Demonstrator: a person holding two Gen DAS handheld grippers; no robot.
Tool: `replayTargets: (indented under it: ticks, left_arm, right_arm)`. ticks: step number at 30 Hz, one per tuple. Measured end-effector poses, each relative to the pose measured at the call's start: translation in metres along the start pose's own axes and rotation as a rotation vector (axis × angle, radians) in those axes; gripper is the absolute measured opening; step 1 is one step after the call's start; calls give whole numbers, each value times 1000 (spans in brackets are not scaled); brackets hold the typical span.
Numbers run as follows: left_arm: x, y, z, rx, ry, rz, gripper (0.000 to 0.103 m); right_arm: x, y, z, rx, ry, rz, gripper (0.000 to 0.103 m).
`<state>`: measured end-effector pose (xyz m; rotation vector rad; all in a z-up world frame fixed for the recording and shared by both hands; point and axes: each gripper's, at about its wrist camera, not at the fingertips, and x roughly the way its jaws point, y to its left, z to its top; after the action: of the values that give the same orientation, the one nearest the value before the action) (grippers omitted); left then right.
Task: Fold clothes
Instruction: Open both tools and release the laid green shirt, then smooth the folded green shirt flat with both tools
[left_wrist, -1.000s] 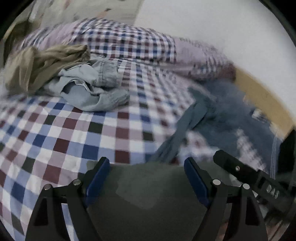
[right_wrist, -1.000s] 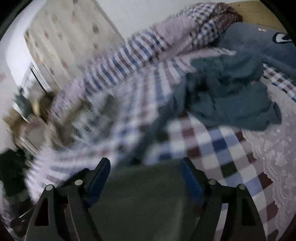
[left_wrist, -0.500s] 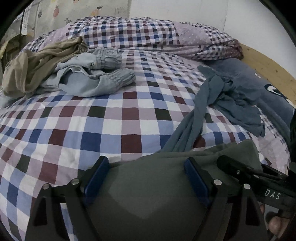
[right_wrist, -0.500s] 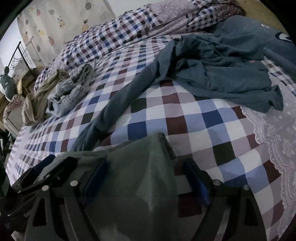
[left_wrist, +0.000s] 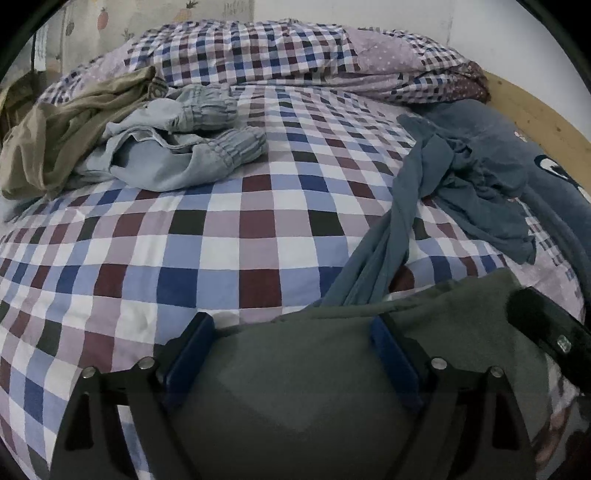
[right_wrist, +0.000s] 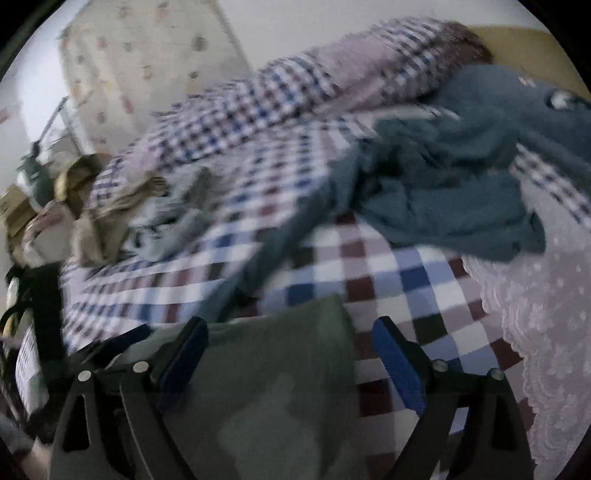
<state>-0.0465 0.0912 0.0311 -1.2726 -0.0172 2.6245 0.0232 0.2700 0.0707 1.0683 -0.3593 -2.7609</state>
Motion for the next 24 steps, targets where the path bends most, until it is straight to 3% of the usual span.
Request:
replayTargets:
  ticks: [5, 8, 14, 18, 24]
  left_arm:
    - [-37, 1, -12, 65, -66, -3, 90]
    - [-55, 9, -27, 86, -99, 12, 92]
    - [-58, 21, -37, 52, -92, -21, 93]
    - [-45, 23, -38, 47, -57, -4, 101]
    - [-41, 26, -40, 27, -52, -29, 103]
  right_arm:
    - [-14, 40, 4, -155, -50, 61, 93]
    - [-3, 42, 8, -133, -35, 88, 93]
    - [52, 35, -7, -90, 152, 7, 93]
    - [61, 39, -10, -121, 172, -36, 94]
    - [63, 42, -14, -134, 177, -57, 96]
